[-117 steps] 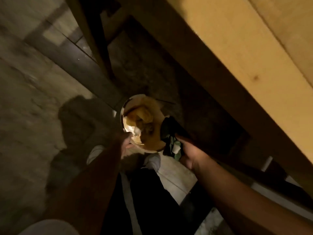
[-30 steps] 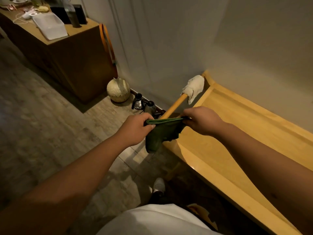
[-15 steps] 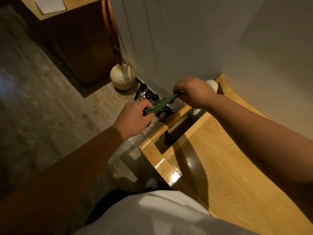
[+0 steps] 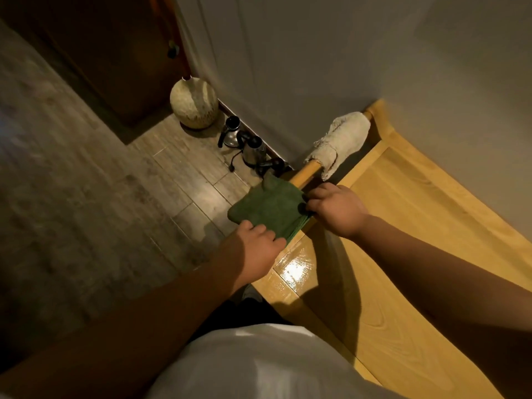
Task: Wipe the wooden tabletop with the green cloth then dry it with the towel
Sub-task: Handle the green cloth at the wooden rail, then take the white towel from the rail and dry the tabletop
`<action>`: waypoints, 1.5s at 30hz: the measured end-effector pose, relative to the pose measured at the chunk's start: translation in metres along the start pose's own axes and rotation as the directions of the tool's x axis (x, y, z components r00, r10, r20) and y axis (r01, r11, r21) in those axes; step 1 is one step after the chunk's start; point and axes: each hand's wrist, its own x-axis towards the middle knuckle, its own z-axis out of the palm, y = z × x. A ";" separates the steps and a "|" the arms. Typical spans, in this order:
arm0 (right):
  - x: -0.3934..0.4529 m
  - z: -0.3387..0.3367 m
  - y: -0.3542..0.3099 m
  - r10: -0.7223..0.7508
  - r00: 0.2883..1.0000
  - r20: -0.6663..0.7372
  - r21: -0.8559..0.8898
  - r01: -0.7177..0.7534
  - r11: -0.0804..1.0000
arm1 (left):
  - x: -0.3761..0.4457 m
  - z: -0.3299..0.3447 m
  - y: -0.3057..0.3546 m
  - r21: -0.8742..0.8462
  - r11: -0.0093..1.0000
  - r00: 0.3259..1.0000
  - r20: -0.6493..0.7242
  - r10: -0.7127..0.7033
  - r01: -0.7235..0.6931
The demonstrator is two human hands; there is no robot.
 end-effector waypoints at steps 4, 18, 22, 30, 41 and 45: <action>0.003 0.016 -0.002 0.057 0.998 0.023 -0.034 -0.056 0.998 | -0.003 0.011 -0.007 0.027 0.999 0.996 -0.078 0.043 -0.041; 0.001 0.045 -0.055 0.111 0.989 0.102 0.319 -0.138 0.938 | 0.042 -0.008 -0.027 -0.323 0.816 0.875 0.255 -0.412 0.479; 0.003 0.047 -0.077 0.029 0.983 0.180 0.375 -0.096 0.922 | 0.044 -0.006 -0.027 -0.315 0.805 0.860 0.278 -0.429 0.503; 0.004 0.051 -0.053 0.294 0.936 0.194 0.538 -0.352 0.766 | 0.044 0.004 -0.043 -0.385 0.808 0.894 0.220 -0.389 0.446; 0.053 0.041 0.031 0.847 0.488 0.208 0.760 -0.626 0.174 | 0.221 -0.042 -0.110 -0.450 0.892 0.996 0.091 0.003 0.039; 0.080 0.041 0.048 0.931 0.366 -0.001 0.767 -0.597 0.236 | 0.279 -0.046 -0.113 -0.081 0.964 0.952 0.162 0.262 -0.251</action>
